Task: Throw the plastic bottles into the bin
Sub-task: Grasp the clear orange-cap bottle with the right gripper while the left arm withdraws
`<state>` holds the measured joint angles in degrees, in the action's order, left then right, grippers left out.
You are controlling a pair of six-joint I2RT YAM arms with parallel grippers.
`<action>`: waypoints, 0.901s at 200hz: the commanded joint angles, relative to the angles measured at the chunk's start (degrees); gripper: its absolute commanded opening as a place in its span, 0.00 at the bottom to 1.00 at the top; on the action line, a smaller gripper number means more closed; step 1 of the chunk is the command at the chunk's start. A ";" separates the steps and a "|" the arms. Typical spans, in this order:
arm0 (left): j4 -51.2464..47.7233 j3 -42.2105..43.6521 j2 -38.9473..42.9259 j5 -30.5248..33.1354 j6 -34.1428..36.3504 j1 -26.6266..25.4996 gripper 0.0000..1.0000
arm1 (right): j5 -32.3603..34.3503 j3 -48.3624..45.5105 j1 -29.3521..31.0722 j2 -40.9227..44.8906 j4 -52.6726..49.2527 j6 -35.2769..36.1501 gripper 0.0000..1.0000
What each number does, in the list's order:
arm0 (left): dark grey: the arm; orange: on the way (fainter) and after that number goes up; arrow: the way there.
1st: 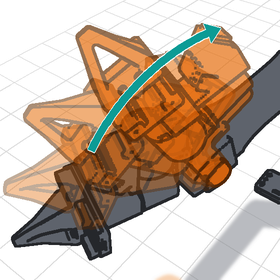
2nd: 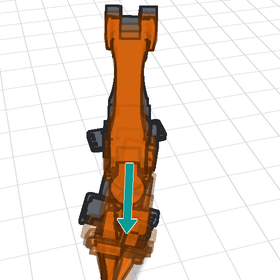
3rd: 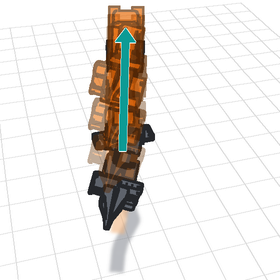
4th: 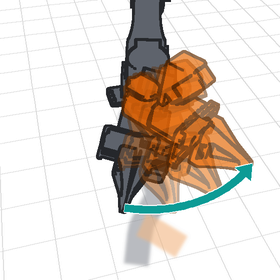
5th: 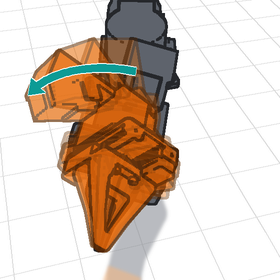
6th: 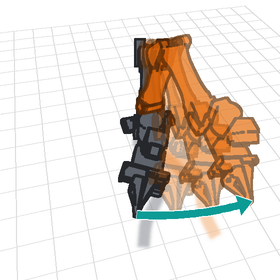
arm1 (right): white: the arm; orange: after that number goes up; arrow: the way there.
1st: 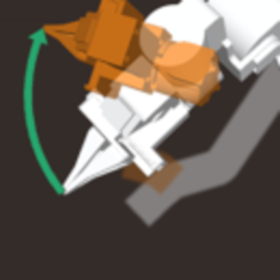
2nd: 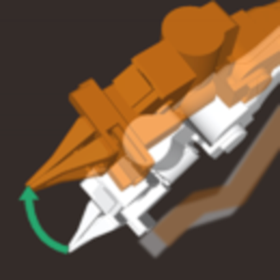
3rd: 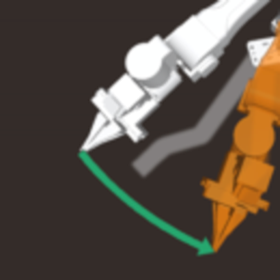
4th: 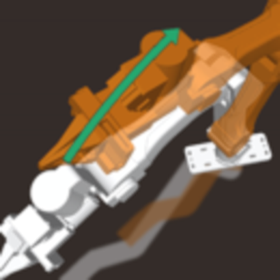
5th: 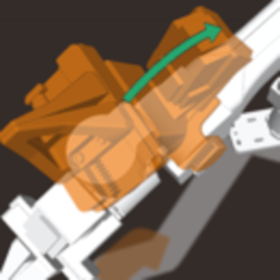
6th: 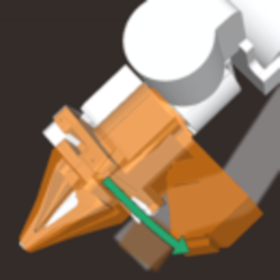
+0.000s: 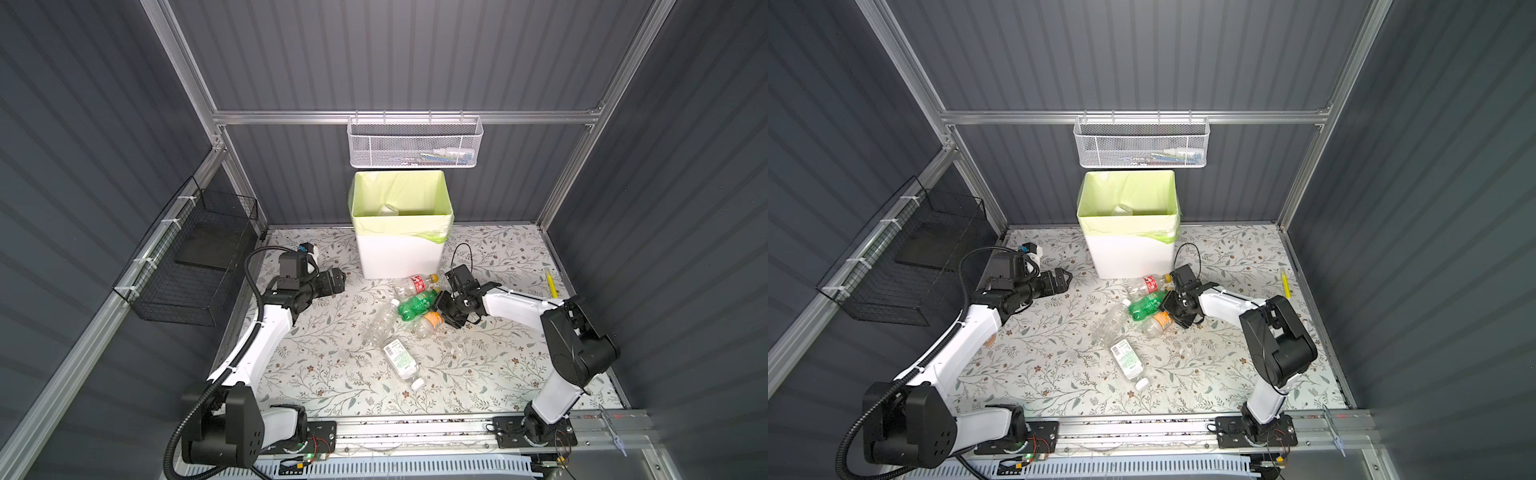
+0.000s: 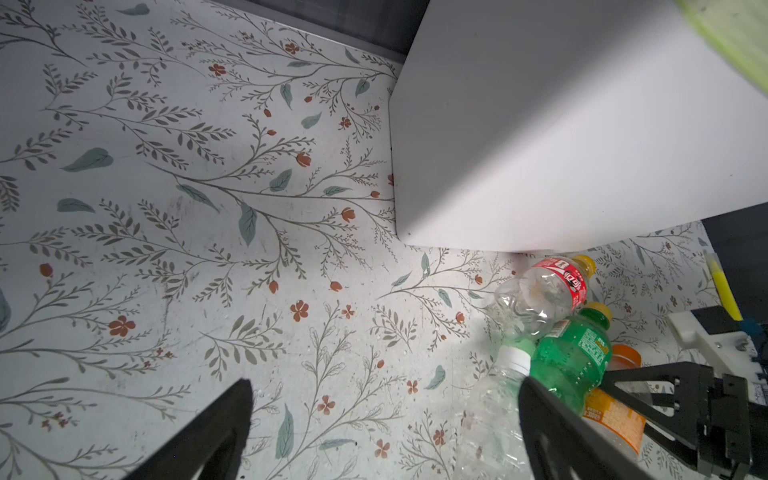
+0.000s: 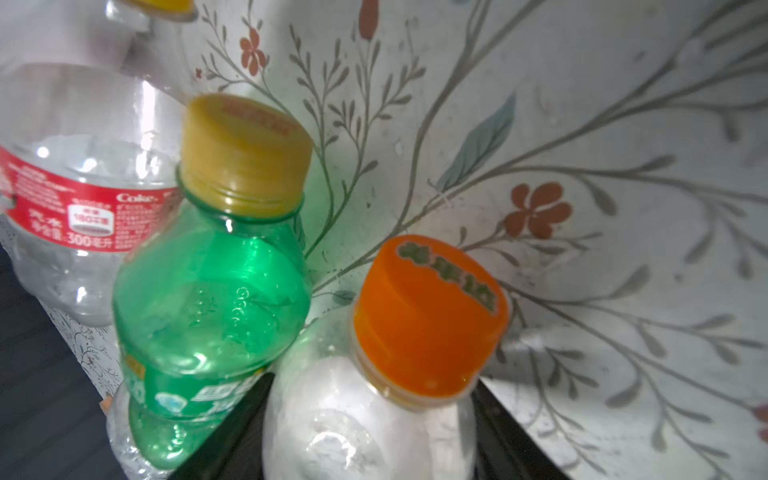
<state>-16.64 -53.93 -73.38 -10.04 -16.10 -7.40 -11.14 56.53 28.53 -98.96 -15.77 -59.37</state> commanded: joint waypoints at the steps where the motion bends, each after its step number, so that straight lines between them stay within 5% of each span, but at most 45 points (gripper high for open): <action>1: 0.86 0.14 -0.60 -1.88 -0.52 0.10 0.99 | 1.28 -2.39 -0.08 1.78 -0.35 -0.74 0.59; 68: -0.74 0.76 -0.50 -2.70 0.01 0.10 0.98 | 0.92 -9.33 -5.94 11.80 -1.04 0.37 0.55; 180: -1.72 6.12 2.81 -6.16 0.33 -2.45 0.93 | 0.87 -24.20 -24.83 32.43 -10.23 14.68 0.58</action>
<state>-17.34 -48.31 -72.03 -15.29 -16.27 -8.23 -9.47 34.65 5.02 -67.16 -22.63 -49.71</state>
